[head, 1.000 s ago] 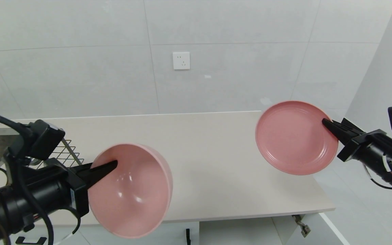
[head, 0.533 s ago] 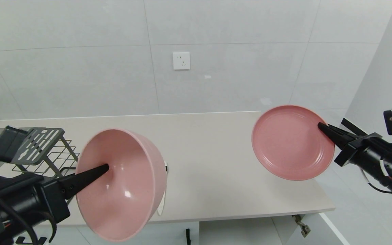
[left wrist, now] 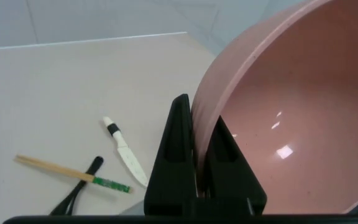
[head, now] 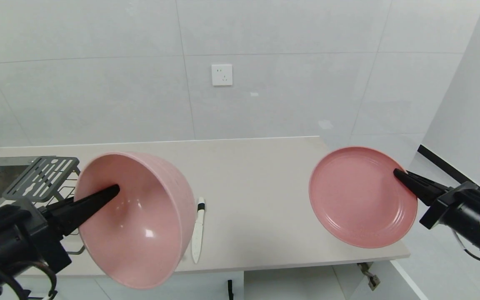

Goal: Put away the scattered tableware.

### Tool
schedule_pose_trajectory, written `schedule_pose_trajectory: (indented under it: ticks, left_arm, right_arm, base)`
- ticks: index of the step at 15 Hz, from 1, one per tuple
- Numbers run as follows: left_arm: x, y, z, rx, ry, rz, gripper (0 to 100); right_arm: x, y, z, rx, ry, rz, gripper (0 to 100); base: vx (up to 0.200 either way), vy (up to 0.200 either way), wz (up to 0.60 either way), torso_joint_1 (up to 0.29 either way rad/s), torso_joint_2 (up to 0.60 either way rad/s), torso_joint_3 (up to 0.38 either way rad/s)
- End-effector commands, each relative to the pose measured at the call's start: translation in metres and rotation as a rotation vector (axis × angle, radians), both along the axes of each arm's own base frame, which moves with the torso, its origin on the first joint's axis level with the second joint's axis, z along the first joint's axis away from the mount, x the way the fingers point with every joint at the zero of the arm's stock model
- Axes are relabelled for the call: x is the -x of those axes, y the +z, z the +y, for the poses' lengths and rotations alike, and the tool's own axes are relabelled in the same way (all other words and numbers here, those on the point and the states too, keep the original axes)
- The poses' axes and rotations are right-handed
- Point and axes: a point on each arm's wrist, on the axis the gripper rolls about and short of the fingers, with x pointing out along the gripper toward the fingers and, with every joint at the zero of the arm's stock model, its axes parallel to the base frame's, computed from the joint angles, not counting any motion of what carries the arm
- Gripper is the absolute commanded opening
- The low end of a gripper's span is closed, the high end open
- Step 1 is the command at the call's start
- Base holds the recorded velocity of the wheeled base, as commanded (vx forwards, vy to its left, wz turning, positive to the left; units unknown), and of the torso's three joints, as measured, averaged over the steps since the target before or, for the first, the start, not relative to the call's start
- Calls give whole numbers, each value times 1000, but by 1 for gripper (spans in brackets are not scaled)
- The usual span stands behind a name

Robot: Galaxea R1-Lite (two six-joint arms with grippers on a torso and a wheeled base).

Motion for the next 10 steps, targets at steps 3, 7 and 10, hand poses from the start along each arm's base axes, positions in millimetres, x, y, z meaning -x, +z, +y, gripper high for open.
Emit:
schedule_pose_trajectory:
  ticks: [3, 7, 10]
  left_arm:
    - [-3, -30, 2, -139, 126, 132, 0]
    - [-6, -43, 12, -232, 198, 158, 0]
    - [-4, -48, 12, -238, 190, 118, 0]
  right_arm:
    - [15, 7, 18, -13, 96, -35, 0]
    - [25, 10, 21, -18, 111, -52, 0]
    - [28, 13, 25, -21, 125, -67, 0]
  base:
    - [0, 0, 0, 0, 0, 0]
    - [0, 0, 0, 0, 0, 0]
    - [0, 0, 0, 0, 0, 0]
